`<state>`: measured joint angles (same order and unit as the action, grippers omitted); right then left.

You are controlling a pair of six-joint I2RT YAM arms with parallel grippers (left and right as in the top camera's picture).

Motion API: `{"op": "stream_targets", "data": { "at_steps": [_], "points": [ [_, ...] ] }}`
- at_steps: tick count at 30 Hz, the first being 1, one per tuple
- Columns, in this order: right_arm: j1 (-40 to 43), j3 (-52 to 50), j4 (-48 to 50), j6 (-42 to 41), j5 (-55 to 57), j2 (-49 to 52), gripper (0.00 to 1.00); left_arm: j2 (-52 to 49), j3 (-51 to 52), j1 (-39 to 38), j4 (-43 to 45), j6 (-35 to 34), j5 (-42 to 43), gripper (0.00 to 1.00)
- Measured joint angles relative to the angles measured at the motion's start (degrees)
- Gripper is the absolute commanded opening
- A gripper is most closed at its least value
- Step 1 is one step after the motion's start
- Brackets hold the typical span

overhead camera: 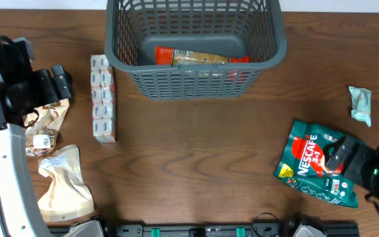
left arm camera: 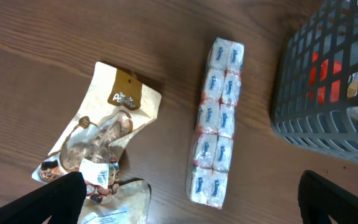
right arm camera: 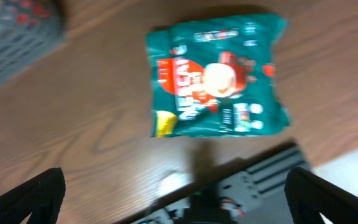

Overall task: Pack container
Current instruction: 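Move the right gripper down to the green Nescafe pouch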

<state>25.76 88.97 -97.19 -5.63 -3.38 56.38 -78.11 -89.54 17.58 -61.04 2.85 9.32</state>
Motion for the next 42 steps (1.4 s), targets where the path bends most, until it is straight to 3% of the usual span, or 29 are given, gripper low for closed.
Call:
{"op": "stream_targets", "data": {
  "at_steps": [9, 21, 27, 42],
  "points": [
    [2.4, -8.9, 3.2, -1.6, 3.8, 2.3, 0.99, 0.0, 0.0, 0.0, 0.0, 0.0, 0.4, 0.99],
    [15.5, -25.4, 19.0, 4.9, -6.1, 10.4, 0.99, 0.0, 0.0, 0.0, 0.0, 0.0, 0.6, 0.99],
    [21.0, -28.4, 25.5, 6.4, -7.6, 15.1, 0.99, 0.0, 0.0, 0.0, 0.0, 0.0, 0.6, 0.99],
    [21.8, -30.3, 34.9, 5.2, -4.5, 25.5, 0.99, 0.0, 0.0, 0.0, -0.7, 0.0, 0.6, 0.99]
  ]
}}
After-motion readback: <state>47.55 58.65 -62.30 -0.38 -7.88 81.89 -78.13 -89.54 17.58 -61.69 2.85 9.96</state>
